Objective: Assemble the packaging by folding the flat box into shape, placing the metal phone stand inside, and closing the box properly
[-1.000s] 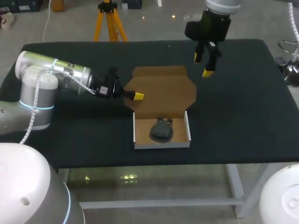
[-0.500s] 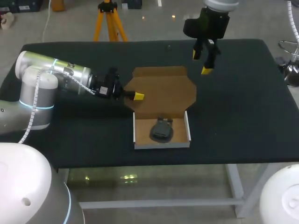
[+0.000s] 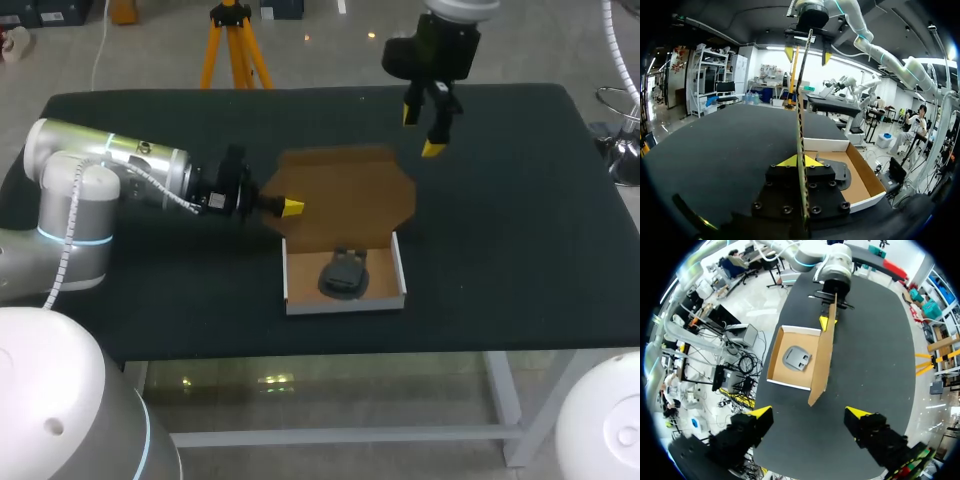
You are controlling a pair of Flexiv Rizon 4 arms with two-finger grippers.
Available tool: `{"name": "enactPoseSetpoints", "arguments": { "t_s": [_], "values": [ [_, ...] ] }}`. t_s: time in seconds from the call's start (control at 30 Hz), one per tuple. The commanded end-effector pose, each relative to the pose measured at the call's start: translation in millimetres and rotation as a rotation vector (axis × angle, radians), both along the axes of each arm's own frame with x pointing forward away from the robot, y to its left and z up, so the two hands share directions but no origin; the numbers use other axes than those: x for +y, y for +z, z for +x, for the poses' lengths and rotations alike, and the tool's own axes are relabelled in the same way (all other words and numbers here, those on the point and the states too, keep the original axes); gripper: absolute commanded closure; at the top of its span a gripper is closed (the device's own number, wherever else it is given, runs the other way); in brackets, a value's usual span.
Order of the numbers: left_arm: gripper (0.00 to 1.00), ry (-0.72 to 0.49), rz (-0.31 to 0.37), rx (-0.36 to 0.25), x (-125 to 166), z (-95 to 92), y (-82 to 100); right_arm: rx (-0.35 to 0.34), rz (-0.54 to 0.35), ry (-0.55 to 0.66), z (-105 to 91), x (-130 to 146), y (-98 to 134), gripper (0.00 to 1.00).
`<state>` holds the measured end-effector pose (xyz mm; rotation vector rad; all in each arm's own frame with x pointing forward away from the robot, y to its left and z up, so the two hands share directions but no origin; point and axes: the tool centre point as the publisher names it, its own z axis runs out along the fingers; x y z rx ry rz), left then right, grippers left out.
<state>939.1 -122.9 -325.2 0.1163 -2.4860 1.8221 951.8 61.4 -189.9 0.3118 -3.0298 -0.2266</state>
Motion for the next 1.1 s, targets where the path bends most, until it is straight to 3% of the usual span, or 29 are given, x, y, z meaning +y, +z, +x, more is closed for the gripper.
{"name": "enactPoseSetpoints", "arguments": {
  "t_s": [0.03, 0.53, 1.1],
  "values": [
    [1.0, 0.052, 0.016, -0.062, 2.2, -16.3, 5.2, 0.006, -0.006, 0.004, 1.5, 2.5, 2.5, 0.0],
    [1.0, 0.026, 0.093, -0.206, -5.6, -24.6, 7.4, 0.011, -0.005, 0.01, 0.8, 5.9, 0.8, 0.0],
    [1.0, 0.016, 0.054, -0.258, -4.0, -22.5, 5.6, 0.009, -0.011, 0.015, -0.9, 10.2, 3.0, 0.0]
  ]
}}
